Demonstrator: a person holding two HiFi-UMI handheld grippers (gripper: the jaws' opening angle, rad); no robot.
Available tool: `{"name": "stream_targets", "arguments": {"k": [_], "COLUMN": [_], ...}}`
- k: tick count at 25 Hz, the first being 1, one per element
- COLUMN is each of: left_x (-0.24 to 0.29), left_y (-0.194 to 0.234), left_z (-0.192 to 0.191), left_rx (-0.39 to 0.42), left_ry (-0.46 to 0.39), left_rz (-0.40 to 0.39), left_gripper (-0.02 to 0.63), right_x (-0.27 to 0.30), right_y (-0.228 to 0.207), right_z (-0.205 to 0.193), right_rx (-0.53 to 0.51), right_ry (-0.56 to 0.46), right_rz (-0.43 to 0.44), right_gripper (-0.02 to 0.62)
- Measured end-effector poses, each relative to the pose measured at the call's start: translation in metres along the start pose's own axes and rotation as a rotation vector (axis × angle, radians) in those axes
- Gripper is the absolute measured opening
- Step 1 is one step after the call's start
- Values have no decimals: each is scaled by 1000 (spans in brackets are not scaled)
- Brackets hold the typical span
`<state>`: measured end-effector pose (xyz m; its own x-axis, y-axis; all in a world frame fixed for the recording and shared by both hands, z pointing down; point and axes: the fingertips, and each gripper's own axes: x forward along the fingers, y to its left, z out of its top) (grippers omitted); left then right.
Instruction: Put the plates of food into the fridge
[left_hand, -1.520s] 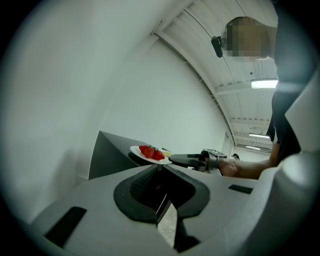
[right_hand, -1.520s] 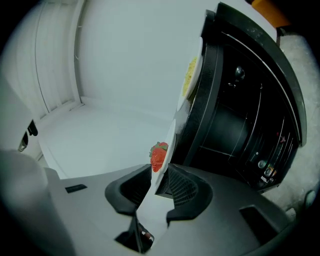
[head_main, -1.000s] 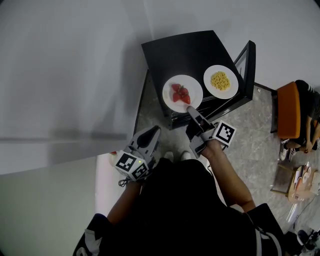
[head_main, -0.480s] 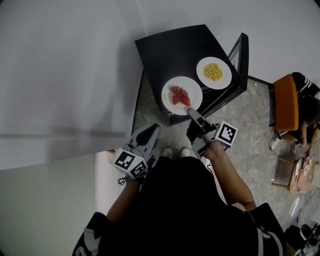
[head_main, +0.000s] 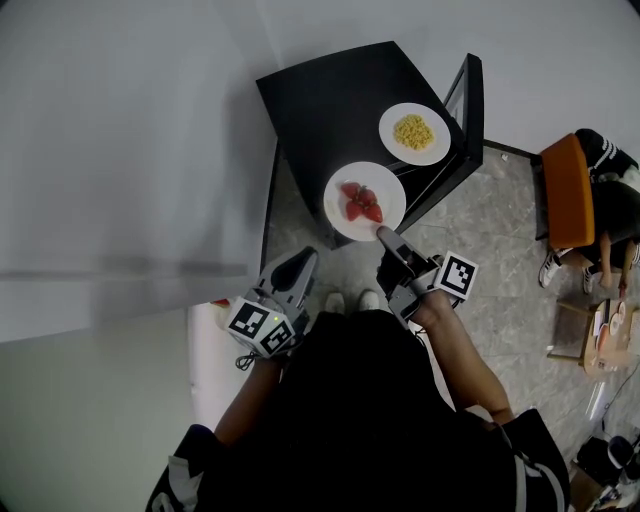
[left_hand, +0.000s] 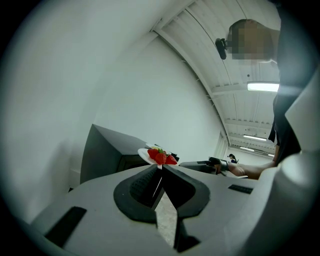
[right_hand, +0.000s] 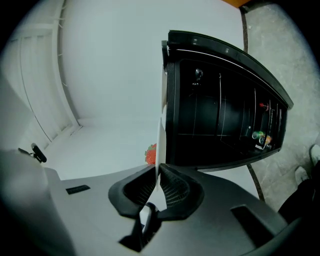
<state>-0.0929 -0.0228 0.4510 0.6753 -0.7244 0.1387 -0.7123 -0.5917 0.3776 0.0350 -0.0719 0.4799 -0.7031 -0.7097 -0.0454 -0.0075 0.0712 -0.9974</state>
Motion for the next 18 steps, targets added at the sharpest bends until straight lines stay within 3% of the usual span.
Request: {"name": "stream_targets", "arguments": {"k": [11,18], "left_x": [8,4], "left_y": [31,26], "left_z": [-5,-7], "left_rx": [-9,-2], "left_ry": [21,27], "left_rz": [-17,-11], "left_gripper": [26,26], "right_x": [-6,-15], "right_y": [-29,-59], "right_z": [2,-4], "right_rx": [26,36], "right_ry": [-10,6], "right_rz": [-22,-63], "right_gripper": [43,43]}}
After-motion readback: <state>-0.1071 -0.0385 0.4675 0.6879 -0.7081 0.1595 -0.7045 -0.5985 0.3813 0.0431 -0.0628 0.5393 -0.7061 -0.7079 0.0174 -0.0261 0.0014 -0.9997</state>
